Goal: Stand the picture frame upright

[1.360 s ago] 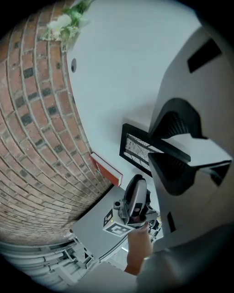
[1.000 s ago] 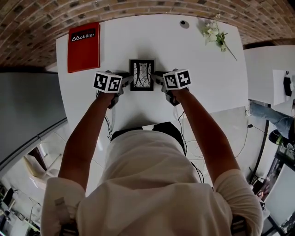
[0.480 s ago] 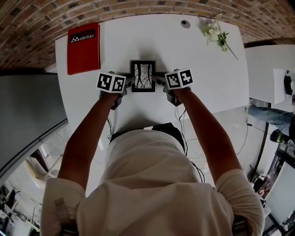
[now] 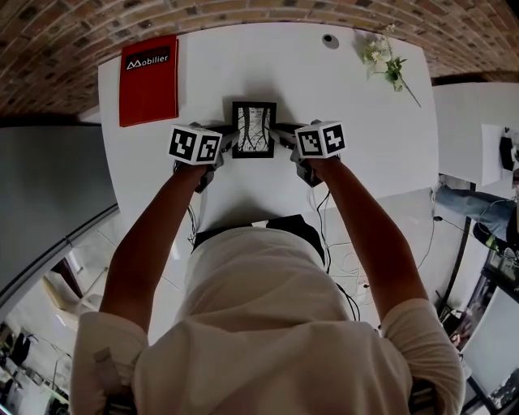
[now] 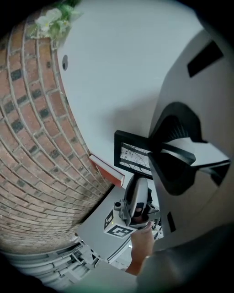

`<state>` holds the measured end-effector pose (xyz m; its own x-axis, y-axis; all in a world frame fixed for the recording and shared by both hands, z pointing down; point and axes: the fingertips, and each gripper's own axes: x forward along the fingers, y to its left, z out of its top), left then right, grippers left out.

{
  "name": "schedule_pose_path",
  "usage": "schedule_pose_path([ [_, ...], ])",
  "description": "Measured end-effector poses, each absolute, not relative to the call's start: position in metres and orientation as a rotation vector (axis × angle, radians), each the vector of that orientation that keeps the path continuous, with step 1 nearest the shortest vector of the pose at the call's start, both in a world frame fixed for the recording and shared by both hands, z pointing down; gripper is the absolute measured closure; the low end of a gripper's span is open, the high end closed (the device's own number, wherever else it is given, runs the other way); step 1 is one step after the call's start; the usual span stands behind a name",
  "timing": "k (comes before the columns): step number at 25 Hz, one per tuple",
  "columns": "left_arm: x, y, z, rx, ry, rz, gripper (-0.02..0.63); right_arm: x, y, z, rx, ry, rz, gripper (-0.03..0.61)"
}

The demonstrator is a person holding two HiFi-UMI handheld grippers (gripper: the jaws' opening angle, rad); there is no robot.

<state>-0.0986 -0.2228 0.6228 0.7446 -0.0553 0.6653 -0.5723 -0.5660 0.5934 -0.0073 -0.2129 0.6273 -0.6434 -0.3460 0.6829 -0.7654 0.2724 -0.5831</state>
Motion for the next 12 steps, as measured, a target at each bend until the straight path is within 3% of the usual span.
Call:
schedule_pose_path([
  [12,-0.093,-0.243,0.583,2.194,-0.486,0.754,0.537,0.002,-0.242,0.579,1.061,-2.244,1.121,0.520],
])
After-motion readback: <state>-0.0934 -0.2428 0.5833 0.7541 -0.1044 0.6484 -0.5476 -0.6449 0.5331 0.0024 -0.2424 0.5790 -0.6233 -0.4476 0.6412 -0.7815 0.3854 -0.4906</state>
